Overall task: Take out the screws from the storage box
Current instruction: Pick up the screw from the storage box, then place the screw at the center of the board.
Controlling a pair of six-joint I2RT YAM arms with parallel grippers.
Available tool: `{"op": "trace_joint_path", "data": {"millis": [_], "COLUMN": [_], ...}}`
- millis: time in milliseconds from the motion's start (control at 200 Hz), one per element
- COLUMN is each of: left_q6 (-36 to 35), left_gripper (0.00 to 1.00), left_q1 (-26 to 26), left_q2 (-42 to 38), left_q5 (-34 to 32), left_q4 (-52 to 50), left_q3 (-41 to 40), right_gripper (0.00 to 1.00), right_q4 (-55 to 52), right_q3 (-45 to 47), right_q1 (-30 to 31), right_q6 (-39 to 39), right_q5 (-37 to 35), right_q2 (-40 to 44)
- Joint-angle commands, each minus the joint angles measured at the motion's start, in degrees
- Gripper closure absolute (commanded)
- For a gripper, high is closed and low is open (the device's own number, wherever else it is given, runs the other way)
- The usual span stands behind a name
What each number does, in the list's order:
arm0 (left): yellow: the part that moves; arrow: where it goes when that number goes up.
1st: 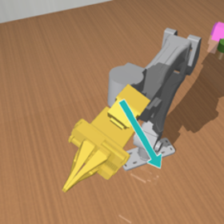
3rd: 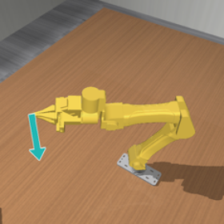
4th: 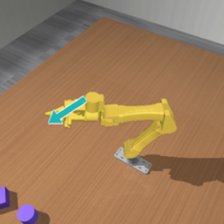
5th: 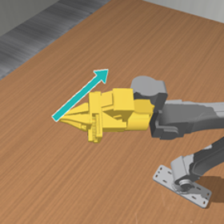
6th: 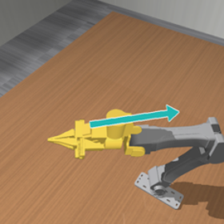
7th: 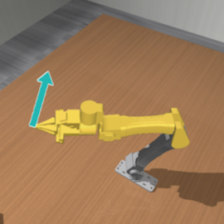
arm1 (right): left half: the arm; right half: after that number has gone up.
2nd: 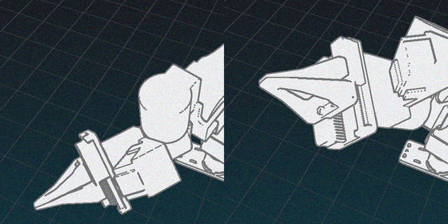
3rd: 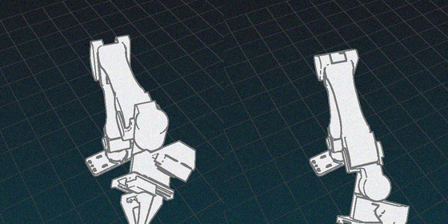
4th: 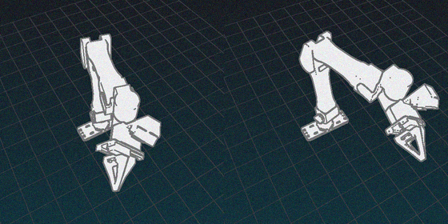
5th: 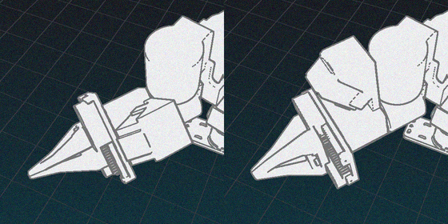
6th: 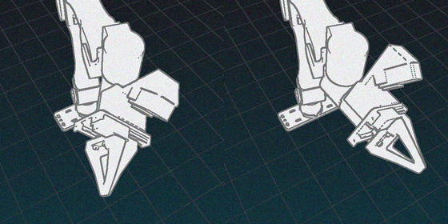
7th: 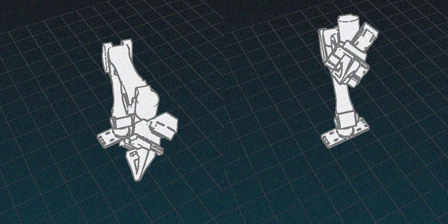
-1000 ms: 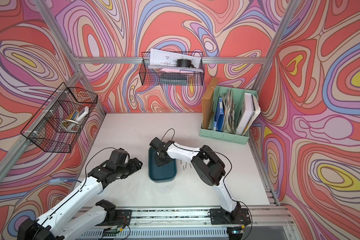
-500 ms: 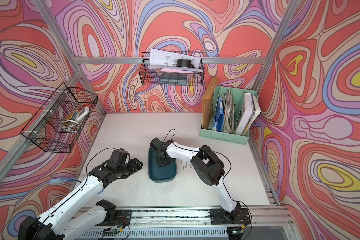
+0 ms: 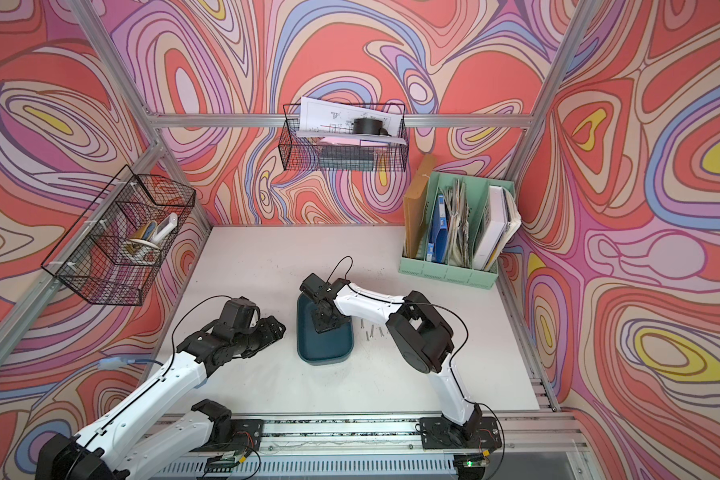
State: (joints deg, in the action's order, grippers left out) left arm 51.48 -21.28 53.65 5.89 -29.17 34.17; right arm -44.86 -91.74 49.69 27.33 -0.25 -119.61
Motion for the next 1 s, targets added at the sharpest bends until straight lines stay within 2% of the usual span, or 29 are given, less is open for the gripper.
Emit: {"op": "trace_joint_path", "data": {"millis": [0,265,511,731,996], "left_q6": [-0.4,-1.9,-2.3,-2.9,-4.0], "left_gripper": [0.27,0.27,0.27,0.27,0.27], "left_q1": [0.3,0.4,0.3,0.3,0.4], "left_q2": [-1.1,-1.1,1.3,1.2,3.1], "left_q5": [0.2,0.2,1.4,0.8,4.6], "left_q4": [-1.1,-0.7,1.0,1.0,2.8], "left_q3": [1.0,1.5,2.4,3.2,3.0], "right_gripper": [1.0,1.0,0.99,0.97,0.93], "right_q4": [-0.2,-1.9,-4.8,-0.4,4.1], "right_q3": [0.5,6.9,19.1,27.9,33.3], "right_q1": [0.1,-6.6,-16.2,-20.0,-24.1], "right_q6": [0.8,2.3,2.9,3.9,7.4], "right_q5": [-2.8,-5.0,-8.1,-6.1,-7.2], "right_q2": [6.4,17.7,30.3,28.9,30.3]}}
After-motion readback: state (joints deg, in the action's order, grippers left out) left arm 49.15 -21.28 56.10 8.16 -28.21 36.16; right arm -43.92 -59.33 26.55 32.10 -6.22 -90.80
